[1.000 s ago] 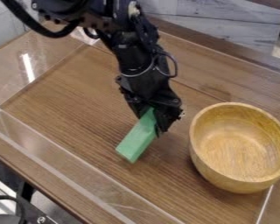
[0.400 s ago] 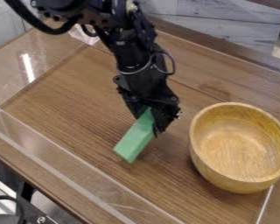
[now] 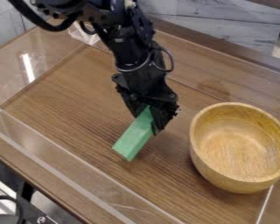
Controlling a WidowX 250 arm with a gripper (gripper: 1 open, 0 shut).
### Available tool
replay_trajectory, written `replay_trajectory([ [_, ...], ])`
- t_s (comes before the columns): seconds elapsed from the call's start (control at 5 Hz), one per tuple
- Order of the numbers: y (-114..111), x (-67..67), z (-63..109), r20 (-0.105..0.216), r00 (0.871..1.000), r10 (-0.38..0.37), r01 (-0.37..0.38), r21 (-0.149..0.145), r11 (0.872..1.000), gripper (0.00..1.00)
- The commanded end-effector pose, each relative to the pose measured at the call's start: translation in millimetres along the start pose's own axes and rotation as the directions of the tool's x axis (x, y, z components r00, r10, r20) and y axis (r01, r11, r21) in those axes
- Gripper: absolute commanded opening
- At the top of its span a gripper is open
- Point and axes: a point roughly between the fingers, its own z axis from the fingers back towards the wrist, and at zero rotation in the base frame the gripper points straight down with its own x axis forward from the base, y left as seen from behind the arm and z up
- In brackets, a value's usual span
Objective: Remove the green block from inside the brown bowl and put it on the table
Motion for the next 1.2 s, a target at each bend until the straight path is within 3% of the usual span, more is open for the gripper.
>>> replay_trajectory([
  [0.0, 4.1, 13.1, 11.6, 0.051, 0.999, 0.006, -0.006, 0.005, 1.000, 0.00],
  [1.0, 9.1, 12.4, 11.7, 0.029, 0.999, 0.028, -0.027, -0.018, 0.999, 0.00],
])
